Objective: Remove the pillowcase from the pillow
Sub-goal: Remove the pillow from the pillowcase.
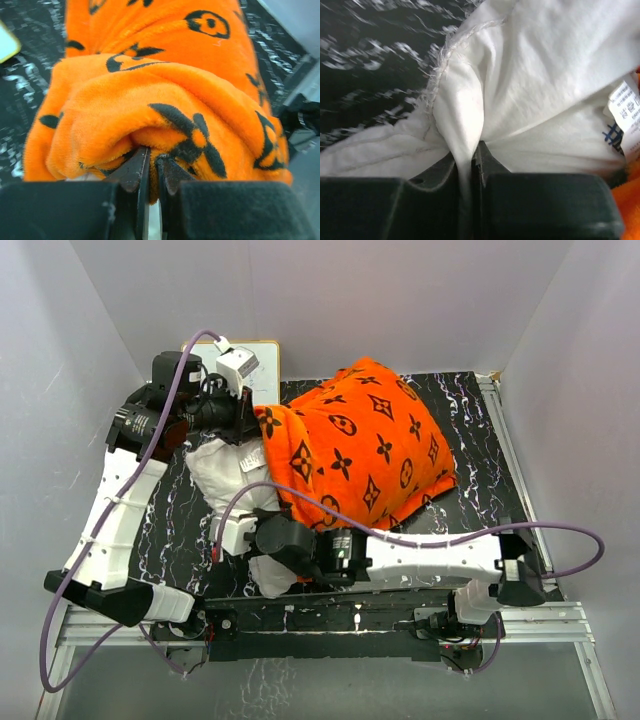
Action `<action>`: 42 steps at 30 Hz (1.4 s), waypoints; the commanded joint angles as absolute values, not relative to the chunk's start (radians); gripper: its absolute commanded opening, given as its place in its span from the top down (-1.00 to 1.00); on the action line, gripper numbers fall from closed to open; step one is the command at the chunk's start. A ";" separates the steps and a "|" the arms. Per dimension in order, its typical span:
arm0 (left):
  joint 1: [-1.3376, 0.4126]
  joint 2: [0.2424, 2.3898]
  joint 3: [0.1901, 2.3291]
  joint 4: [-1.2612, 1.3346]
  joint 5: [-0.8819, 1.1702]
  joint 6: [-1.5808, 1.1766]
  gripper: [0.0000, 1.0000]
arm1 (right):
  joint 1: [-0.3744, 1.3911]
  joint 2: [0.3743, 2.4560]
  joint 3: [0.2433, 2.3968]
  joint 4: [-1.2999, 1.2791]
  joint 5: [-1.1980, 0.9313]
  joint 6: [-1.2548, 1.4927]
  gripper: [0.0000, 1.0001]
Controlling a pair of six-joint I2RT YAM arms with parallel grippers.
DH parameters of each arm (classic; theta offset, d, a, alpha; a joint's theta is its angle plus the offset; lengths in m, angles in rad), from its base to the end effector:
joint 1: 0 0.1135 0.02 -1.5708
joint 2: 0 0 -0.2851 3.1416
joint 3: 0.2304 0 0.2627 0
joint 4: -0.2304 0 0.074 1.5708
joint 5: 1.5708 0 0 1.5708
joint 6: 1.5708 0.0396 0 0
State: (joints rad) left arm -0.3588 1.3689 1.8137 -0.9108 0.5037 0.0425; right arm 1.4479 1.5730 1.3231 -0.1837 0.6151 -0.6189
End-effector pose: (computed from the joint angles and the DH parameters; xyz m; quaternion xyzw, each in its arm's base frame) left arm 0.2414 -0.1109 0.5082 0.2925 0.7818 -0.2895 0.4684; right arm 0.0692 0.3741 0.3488 -0.6065 0.5511 -0.0268 0.5725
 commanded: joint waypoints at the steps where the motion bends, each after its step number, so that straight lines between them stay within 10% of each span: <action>1: -0.353 1.278 1.858 -0.791 0.223 0.057 1.00 | 1.389 1.420 1.504 -0.244 0.142 -0.345 0.84; 13: -0.352 1.325 2.087 -0.832 0.307 0.091 0.94 | 1.171 1.323 1.718 -0.116 -0.429 0.062 0.84; 19: -0.352 1.271 1.898 -0.833 0.228 0.200 -0.91 | 1.066 1.264 1.586 0.003 -0.347 0.140 0.84; 34: -0.353 1.121 1.838 -0.407 -0.358 0.479 -0.94 | 0.607 1.349 1.519 0.122 -0.538 0.392 0.84; 42: -0.352 1.050 1.889 -0.657 0.231 0.475 -0.94 | 0.570 1.437 1.600 0.137 -0.652 0.429 0.84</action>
